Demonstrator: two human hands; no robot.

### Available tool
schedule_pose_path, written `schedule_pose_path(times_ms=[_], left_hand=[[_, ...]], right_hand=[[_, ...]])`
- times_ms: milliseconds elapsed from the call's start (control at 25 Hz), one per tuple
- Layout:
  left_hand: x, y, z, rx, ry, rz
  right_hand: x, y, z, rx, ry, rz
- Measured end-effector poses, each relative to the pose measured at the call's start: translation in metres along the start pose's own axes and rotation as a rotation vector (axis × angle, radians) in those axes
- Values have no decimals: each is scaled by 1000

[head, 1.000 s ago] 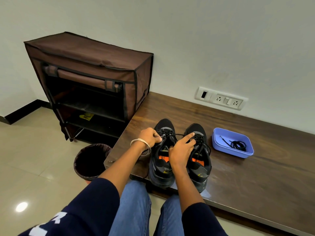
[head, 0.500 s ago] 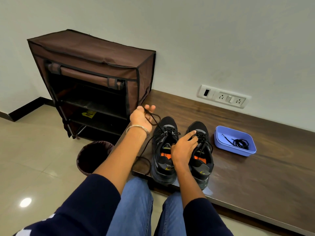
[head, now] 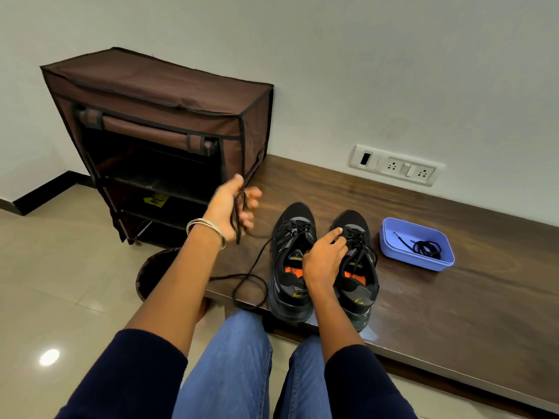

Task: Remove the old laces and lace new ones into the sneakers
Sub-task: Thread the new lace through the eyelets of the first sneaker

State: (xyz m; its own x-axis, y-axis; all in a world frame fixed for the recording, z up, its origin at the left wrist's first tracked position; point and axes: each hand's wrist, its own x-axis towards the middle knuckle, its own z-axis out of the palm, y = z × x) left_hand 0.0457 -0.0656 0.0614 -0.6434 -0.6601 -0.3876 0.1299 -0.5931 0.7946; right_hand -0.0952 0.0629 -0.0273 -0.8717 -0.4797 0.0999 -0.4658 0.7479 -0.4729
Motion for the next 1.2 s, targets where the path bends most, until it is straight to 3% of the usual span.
schedule_pose_path(times_ms=[80,160,200,320,560,800,960,1200], left_hand=[[4,-23,-8,640,131,-143],[15,-51,-8,1059,257,-3],[19,-61,-3,1154,278,108],[27,-80,20,1138,268,264],[34,-85,20,1196,414,324],[42,-97,18,947,577,91],[41,-92,20,792,423,56],[42,-63,8,1257,305,-6]], right_hand=[[0,0,0,1,2,-6],[-1,-1,0,-4,1,-14],[-1,-2,0,-8,5,-18],[-1,-1,1,-23,9,-25],[-1,0,-1,-23,-9,-49],[-2,0,-2,-7,-15,-47],[-2,1,-1,-18,-6,-64],[-1,0,1,-30,-6,-65]])
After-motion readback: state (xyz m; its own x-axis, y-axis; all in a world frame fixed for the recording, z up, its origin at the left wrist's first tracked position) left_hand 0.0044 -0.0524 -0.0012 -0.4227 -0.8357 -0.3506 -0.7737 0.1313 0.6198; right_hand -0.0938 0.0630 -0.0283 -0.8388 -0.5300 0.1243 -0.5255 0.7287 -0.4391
